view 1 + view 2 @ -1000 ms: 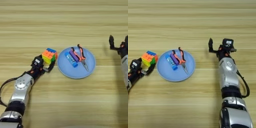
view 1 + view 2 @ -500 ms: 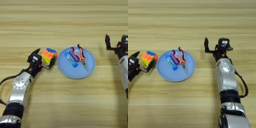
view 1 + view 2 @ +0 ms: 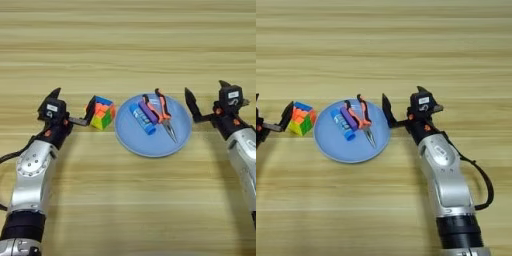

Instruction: Move the objects on the table

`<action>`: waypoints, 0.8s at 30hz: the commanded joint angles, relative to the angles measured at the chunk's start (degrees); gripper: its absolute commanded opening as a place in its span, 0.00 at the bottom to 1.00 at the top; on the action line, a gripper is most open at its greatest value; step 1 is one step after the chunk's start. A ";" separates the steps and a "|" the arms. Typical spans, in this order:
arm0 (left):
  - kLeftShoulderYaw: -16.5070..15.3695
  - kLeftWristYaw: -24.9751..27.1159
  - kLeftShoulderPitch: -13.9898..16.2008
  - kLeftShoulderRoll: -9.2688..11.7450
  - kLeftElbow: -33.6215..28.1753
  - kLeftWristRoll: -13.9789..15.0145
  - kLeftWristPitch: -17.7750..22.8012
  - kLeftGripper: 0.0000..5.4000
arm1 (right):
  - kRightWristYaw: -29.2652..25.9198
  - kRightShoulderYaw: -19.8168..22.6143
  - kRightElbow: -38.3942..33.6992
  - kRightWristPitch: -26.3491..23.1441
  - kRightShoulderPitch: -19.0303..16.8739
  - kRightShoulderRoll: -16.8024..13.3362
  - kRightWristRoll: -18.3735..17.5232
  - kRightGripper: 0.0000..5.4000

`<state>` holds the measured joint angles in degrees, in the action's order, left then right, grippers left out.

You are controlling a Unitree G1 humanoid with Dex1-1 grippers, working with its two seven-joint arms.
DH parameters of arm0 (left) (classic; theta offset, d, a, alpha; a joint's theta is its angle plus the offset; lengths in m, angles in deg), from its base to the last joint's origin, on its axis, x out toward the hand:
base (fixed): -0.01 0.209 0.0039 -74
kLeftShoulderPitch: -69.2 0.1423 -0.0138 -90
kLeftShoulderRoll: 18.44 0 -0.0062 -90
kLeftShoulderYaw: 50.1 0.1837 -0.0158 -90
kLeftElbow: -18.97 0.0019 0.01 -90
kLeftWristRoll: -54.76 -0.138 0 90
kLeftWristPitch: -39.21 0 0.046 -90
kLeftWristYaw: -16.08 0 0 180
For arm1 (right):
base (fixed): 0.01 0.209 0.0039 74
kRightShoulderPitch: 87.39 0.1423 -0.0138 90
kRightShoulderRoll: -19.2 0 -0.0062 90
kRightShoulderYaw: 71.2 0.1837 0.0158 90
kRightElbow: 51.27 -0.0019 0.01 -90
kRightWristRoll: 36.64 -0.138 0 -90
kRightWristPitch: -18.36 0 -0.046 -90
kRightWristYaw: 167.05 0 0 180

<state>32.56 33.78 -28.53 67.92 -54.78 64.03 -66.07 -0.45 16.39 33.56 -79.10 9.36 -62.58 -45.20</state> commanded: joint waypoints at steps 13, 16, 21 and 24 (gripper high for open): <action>-0.19 -7.20 -1.28 -0.30 -0.15 -4.14 0.38 0.99 | -5.65 -11.54 -10.88 -16.33 -3.65 0.04 -1.10 1.00; 0.02 -7.56 -1.21 -0.41 -0.01 -4.51 0.34 0.99 | -6.79 -12.56 -11.30 -19.41 -3.94 0.54 -2.76 1.00; 0.26 -7.76 -0.98 -0.71 -0.02 -4.88 0.32 0.99 | -8.17 -12.16 -12.47 -23.42 -4.37 0.79 -5.98 1.00; 0.39 -7.80 -0.91 -0.80 -0.06 -5.00 0.34 0.99 | -9.25 -12.34 -13.13 -25.54 -4.65 0.93 -7.98 1.00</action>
<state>32.46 26.30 -29.37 67.40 -55.06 59.69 -66.13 -9.05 4.12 21.45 -102.68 5.16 -61.75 -51.82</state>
